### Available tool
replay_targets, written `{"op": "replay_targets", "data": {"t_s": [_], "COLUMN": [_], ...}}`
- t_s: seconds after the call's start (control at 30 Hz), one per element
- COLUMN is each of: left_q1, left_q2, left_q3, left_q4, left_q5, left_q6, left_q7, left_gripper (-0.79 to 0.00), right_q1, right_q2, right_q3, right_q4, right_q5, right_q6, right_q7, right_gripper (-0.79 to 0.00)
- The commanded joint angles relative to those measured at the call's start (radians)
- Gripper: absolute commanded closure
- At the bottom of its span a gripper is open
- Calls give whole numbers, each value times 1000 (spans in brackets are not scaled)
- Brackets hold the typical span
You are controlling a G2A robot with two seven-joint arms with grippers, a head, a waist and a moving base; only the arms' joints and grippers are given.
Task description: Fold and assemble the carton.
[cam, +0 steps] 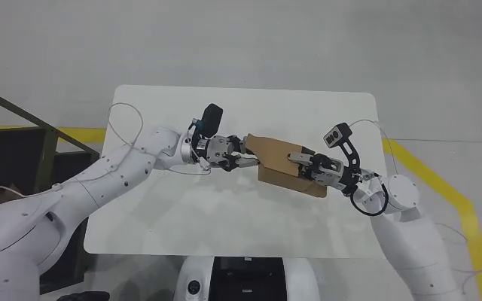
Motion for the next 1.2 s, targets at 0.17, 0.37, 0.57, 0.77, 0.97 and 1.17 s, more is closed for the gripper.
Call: {"op": "replay_targets", "data": {"t_s": [0.17, 0.37, 0.57, 0.77, 0.97, 1.17], "left_q1": [-14, -18, -14, -15, -10, -6], "left_q2": [1, -1, -4, -7, -8, -10], "left_q3": [23, 23, 23, 23, 23, 23], "left_q4": [-9, -15, -13, -8, 2, -3], "left_q5": [6, 8, 2, -5, -20, -49], "left_q6": [0, 0, 0, 0, 0, 0], "left_q7": [17, 11, -4, -10, -24, -59], "left_gripper": [-286, -289, -280, -203, -135, -114], "right_q1": [0, 1, 0, -1, -2, -1], "right_q2": [-1, -1, -1, -2, -3, -3], "right_q3": [-4, -6, -4, -5, -6, -7], "right_q4": [-2, -2, -2, -2, 0, 0], "right_q5": [-2, -5, -5, -1, 2, 5], "right_q6": [-1, 0, -3, -3, -4, -6], "right_q7": [-5, -14, -18, -20, -26, -27], "right_gripper": [0, 0, 0, 0, 0, 0]}}
